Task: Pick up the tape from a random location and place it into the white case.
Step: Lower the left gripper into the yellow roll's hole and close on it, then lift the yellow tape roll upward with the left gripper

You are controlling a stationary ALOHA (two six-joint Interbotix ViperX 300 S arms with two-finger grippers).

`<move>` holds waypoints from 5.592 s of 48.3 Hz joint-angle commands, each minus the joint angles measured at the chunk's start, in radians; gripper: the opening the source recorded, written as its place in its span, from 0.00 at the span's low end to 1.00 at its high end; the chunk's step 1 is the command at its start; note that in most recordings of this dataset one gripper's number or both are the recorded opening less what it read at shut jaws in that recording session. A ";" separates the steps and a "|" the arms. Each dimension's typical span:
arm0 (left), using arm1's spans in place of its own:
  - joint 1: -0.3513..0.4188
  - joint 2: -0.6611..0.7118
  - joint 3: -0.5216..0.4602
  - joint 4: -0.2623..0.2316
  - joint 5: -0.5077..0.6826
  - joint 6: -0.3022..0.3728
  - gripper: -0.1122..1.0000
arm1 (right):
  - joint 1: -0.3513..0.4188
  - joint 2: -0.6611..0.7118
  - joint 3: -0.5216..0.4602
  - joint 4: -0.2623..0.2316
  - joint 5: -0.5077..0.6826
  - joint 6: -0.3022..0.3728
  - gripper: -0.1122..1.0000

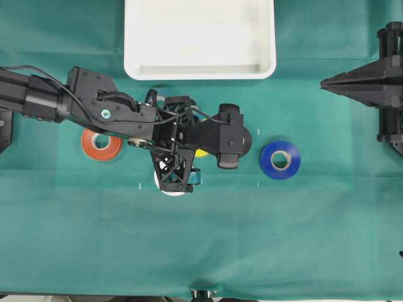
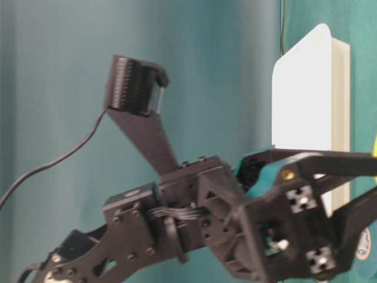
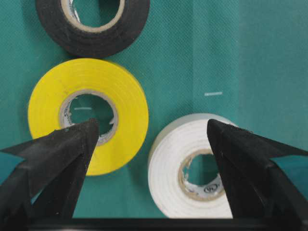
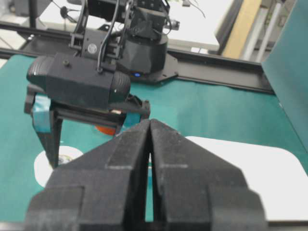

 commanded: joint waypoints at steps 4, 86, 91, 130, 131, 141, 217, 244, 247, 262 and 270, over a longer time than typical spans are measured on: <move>0.006 0.000 0.006 0.002 -0.020 -0.002 0.99 | 0.002 0.006 -0.025 0.000 -0.003 0.000 0.10; 0.020 0.055 0.025 0.002 -0.014 -0.002 0.33 | 0.002 0.012 -0.025 0.000 0.003 0.002 0.10; 0.017 0.054 0.023 0.002 -0.014 0.002 0.32 | 0.002 0.014 -0.025 0.000 0.003 0.002 0.10; 0.009 0.054 0.015 0.002 -0.015 0.003 0.32 | 0.002 0.014 -0.025 0.000 0.003 0.002 0.10; 0.009 0.054 0.014 0.002 -0.015 0.003 0.32 | 0.000 0.014 -0.025 0.000 0.003 0.002 0.10; 0.009 0.051 0.008 0.002 -0.015 0.003 0.32 | 0.002 0.014 -0.025 0.000 0.003 0.002 0.10; -0.035 -0.337 -0.086 0.003 0.252 0.003 0.32 | 0.002 0.014 -0.029 0.000 0.017 0.002 0.10; -0.040 -0.342 -0.103 0.005 0.276 0.002 0.32 | 0.002 0.014 -0.029 0.000 0.017 0.000 0.10; -0.040 -0.342 -0.103 0.005 0.276 0.002 0.32 | 0.002 0.014 -0.029 0.000 0.018 0.000 0.10; -0.040 -0.342 -0.101 0.005 0.275 0.002 0.32 | 0.002 0.014 -0.028 0.000 0.017 0.000 0.10; -0.040 -0.342 -0.101 0.005 0.276 0.002 0.32 | 0.002 0.014 -0.028 0.000 0.017 0.000 0.10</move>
